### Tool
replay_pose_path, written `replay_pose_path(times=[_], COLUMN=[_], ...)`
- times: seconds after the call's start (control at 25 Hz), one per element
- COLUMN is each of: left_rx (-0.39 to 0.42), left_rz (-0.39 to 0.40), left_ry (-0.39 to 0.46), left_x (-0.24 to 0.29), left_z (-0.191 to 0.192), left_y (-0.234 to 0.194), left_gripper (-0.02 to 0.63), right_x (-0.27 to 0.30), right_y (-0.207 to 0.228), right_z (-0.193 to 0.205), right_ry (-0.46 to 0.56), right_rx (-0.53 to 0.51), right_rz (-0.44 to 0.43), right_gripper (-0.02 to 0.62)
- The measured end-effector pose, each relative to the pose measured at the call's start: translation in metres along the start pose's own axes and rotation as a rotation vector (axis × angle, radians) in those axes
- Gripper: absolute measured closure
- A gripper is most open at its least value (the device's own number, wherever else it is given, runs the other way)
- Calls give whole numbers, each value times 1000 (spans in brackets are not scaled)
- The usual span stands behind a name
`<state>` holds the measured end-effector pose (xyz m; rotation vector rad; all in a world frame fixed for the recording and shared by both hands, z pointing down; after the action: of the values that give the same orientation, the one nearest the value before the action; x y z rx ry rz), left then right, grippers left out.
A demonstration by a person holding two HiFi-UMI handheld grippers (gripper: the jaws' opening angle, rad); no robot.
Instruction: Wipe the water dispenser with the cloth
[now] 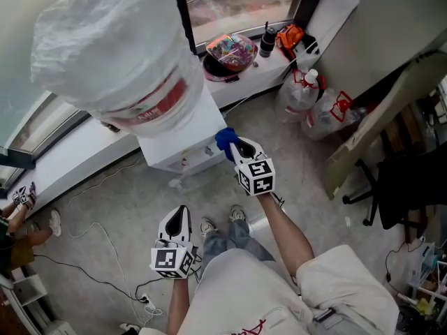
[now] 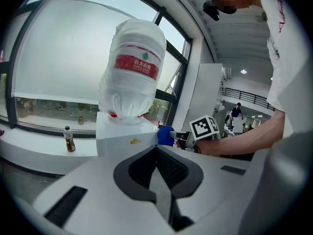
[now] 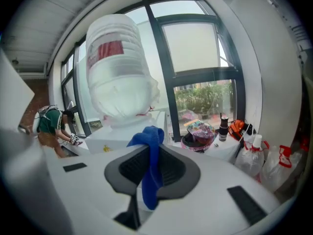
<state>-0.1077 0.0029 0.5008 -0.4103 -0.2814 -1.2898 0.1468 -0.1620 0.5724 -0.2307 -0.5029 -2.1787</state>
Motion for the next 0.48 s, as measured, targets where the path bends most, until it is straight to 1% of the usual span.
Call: replay_pose_path(times=[0.16,0.48], left_rx=[7,41], left_rz=[4,-5], left_ry=[59,191], left_x=[-6,-7], left_z=[-24,-73], left_y=[-1,-7], left_gripper=[594,594], right_x=[-8,-8], right_y=[-30,-70], right_z=[-32,-91], right_ry=[36,123], right_rx=[-65,-163], right_rz=[-34,-100], right_gripper=[541,543])
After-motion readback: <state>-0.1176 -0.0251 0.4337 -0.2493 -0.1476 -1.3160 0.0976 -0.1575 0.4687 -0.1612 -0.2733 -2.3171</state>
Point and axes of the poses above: the fingertips, and each gripper's own axes: x forward along the fingers, y to its right, z out of its underside, the point moved 8 cm from there along -x, backward along the fingers, and after that the axes turned 14 degrees about -z, right-handed, at the moved point
